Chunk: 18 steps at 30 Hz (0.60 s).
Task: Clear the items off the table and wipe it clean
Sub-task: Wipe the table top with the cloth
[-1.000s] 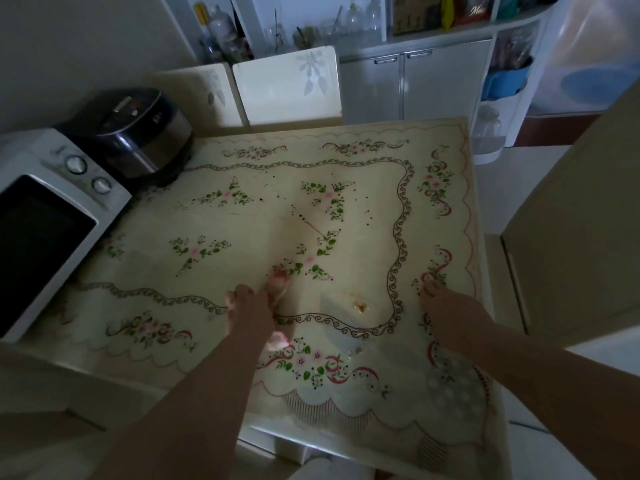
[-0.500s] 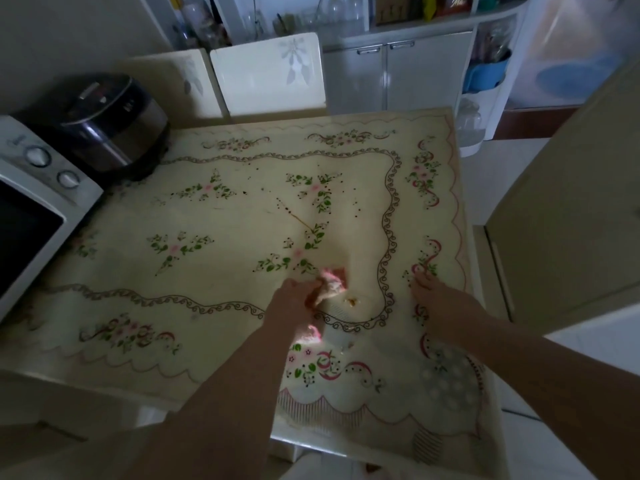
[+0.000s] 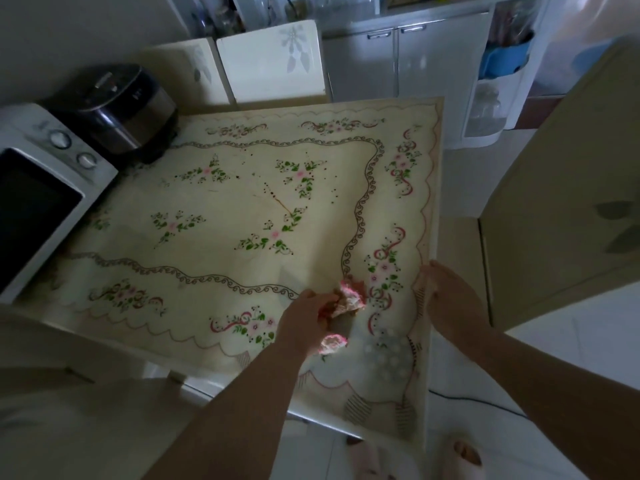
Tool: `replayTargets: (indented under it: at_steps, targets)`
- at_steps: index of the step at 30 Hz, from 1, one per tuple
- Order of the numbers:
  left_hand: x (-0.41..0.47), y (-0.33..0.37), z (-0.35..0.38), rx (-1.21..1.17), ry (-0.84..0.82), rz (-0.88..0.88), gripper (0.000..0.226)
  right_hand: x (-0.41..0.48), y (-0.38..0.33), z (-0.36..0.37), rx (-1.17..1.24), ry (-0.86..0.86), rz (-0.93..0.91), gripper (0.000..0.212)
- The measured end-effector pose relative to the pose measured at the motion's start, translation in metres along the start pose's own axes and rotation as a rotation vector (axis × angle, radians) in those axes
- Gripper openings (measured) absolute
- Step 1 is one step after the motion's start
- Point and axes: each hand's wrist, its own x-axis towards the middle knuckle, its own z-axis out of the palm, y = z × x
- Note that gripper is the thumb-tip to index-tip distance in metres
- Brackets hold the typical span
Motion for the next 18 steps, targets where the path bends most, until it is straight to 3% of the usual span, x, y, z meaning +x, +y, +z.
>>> replayTargets:
  at_steps: [8,12,18]
  targets:
    - [-0.026,0.053,0.025,-0.072,-0.011,-0.031,0.041,-0.004,0.026,0.004,0.17,-0.038,0.039,0.017]
    - [-0.04,0.073,0.002,-0.546,0.129,-0.119,0.036,-0.003,0.032,0.005,0.344,-0.039,0.17,0.022]
    - [-0.047,0.042,-0.042,-0.805,0.252,-0.363,0.038,0.004,0.038,0.01,0.514,-0.142,0.451,0.036]
